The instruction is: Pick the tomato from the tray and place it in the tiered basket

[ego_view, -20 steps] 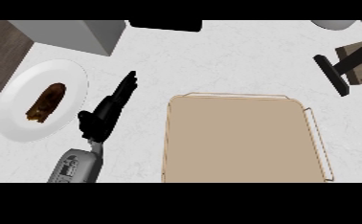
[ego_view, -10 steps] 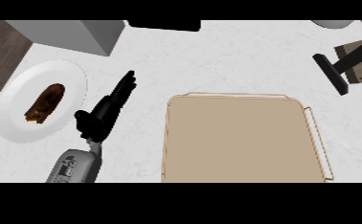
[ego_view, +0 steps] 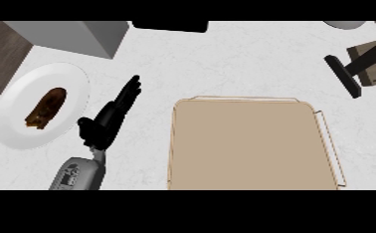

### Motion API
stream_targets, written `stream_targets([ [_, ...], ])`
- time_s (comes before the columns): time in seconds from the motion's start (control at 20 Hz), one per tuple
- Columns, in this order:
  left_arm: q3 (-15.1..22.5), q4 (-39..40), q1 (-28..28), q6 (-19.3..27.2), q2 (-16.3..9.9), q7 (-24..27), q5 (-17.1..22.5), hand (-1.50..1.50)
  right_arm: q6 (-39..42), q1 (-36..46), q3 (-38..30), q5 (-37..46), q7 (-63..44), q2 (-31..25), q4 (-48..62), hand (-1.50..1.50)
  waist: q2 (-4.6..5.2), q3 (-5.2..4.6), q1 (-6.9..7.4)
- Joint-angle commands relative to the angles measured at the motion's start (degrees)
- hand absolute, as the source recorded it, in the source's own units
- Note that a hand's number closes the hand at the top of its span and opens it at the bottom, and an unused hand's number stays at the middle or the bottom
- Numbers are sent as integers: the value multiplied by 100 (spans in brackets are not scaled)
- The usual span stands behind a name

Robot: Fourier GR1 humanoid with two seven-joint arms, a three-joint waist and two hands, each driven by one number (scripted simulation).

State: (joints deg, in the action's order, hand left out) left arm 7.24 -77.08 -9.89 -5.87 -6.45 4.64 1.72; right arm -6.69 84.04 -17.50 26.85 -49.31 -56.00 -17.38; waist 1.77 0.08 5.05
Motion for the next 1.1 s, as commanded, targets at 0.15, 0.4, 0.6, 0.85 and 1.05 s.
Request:
stream_targets([
  [0.15,-51,-49,110,-88,-101,1,27,0,-663,430,-473,-264,-211,-115,288,-150,-1,-3,-6],
  [0.4,95,-133,260,107,54,154,-172,0,-1659,181,-208,158,130,-122,173,-150,-36,-7,-122],
  [0.6,-34,-127,158,69,35,12,-29,0,-2280,71,297,860,-21,-612,137,-150,-37,-13,-183],
  [0.85,-144,-79,224,197,-8,38,-92,0,-2834,-87,352,1107,25,-1095,-63,-150,-127,-9,-382],
  [1.05,-372,24,85,91,-122,-146,104,0,-2916,-19,76,873,299,-1462,-536,-150,-185,-10,-523],
])
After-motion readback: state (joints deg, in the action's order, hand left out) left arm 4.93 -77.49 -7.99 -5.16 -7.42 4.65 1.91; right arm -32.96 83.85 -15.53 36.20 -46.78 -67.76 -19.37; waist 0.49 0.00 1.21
